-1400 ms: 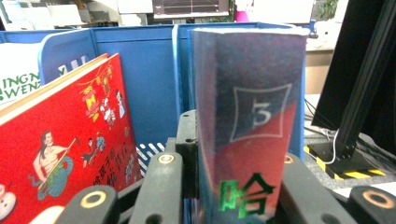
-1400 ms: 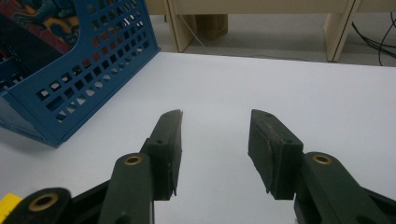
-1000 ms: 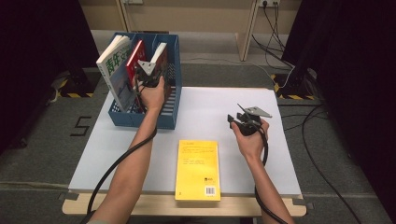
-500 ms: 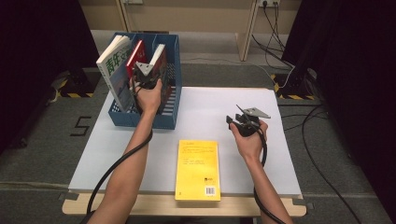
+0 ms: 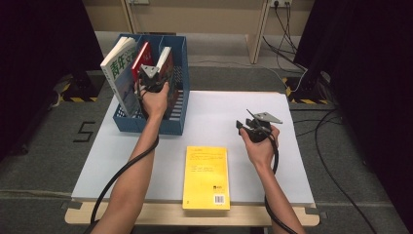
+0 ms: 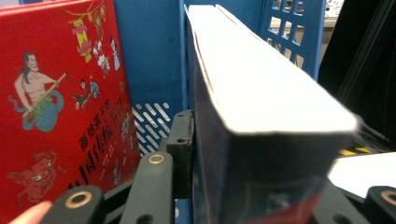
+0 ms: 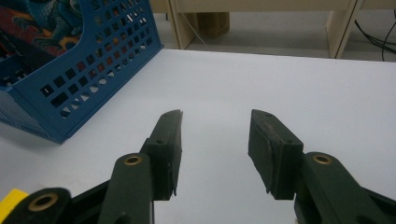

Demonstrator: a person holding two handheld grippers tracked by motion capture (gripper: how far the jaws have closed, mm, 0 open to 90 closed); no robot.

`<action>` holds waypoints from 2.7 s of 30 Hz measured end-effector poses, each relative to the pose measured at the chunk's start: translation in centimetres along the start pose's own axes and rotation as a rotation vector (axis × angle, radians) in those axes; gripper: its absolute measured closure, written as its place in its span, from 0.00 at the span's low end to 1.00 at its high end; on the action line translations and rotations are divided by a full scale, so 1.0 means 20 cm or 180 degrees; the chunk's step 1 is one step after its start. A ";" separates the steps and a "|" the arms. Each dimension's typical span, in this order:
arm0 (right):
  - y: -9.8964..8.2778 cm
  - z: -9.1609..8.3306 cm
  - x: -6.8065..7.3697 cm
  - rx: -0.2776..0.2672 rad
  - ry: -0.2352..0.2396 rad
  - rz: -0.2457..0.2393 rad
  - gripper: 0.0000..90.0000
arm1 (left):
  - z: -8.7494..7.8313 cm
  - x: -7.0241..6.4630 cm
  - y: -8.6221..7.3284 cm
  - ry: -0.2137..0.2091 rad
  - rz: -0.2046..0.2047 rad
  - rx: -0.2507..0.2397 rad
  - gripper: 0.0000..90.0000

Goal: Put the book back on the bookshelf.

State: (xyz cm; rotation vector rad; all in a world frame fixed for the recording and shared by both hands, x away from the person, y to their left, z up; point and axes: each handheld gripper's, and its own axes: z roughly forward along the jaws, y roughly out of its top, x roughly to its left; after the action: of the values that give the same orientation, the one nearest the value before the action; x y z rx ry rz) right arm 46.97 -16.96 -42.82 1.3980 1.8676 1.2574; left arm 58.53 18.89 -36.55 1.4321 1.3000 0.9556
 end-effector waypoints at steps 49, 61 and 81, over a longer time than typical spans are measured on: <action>0.00 0.01 -0.02 0.0050 0.0016 0.0036 0.61 | 0.13 -0.03 0.08 0.0095 0.0078 0.0051 0.82; -0.01 -0.01 -0.05 0.0030 -0.0013 0.0054 0.61 | 0.16 -0.03 0.04 0.0134 0.0116 0.0088 0.82; -0.03 -0.01 -0.03 0.0042 -0.0010 0.0032 0.61 | 0.03 -0.04 0.08 0.0191 0.0224 -0.0007 0.63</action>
State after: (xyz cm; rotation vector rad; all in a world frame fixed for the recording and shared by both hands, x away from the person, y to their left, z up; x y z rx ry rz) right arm 46.74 -17.68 -43.23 1.4171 1.8722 1.2494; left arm 59.45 18.05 -35.10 1.4657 1.2989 1.0536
